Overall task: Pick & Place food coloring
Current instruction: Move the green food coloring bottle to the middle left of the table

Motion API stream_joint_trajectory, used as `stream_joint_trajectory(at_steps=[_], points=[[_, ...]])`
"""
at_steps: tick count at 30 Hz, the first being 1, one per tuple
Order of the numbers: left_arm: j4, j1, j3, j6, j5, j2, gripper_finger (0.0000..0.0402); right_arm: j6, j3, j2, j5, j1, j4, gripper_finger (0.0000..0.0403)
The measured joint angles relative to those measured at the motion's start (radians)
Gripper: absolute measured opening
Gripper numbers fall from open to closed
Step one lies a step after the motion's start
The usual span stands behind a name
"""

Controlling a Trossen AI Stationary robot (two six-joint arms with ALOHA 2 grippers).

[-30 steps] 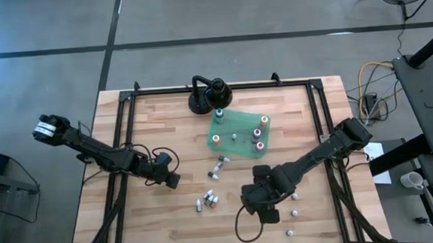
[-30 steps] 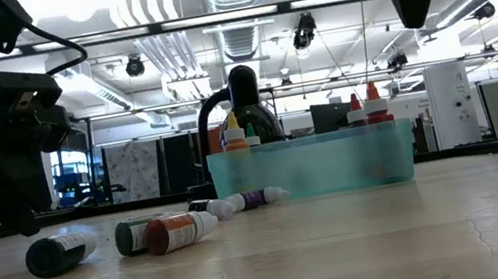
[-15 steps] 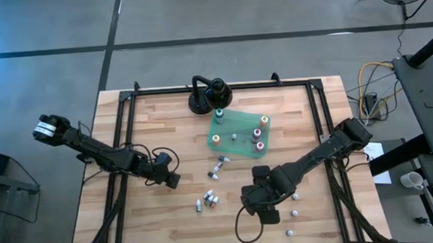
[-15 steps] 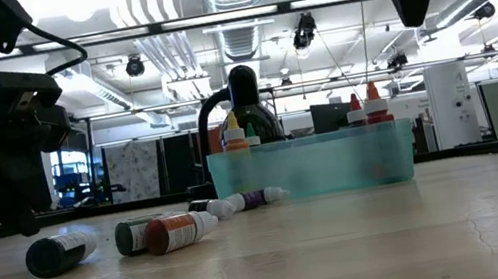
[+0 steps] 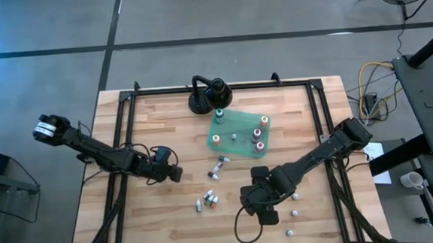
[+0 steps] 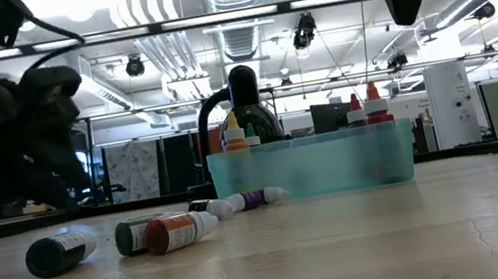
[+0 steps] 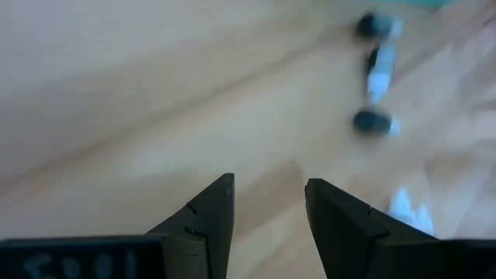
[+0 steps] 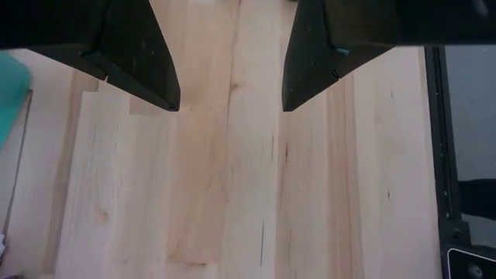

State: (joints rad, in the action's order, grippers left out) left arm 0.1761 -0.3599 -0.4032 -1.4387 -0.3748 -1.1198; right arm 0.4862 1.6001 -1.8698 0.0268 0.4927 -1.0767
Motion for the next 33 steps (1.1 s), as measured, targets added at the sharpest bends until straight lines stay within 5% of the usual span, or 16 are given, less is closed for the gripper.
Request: stream_joint_trajectory(at_steps=[5, 10, 19, 25, 33], points=[[-0.170, 0.000, 0.000, -0.007, -0.034, 0.000, 0.0133, 0.000, 0.000, 0.000, 0.000, 0.000, 0.019, 0.0219], [-0.328, -0.019, -0.040, 0.271, 0.081, 0.000, 0.0133, 0.000, 0.000, 0.000, 0.000, 0.000, 0.023, 0.0219], [-0.158, -0.048, -0.181, 0.638, 0.296, -0.001, 0.0133, 0.038, 0.000, 0.000, -0.021, -0.003, 0.047, 0.0219], [0.072, -0.106, -0.275, 1.094, 0.307, -0.023, 0.0133, 0.030, 0.000, -0.001, -0.070, 0.003, 0.035, 0.0219], [0.096, -0.126, -0.341, 1.604, 0.308, -0.202, 0.0133, 0.124, 0.000, -0.001, -0.152, 0.038, 0.034, 0.0219]])
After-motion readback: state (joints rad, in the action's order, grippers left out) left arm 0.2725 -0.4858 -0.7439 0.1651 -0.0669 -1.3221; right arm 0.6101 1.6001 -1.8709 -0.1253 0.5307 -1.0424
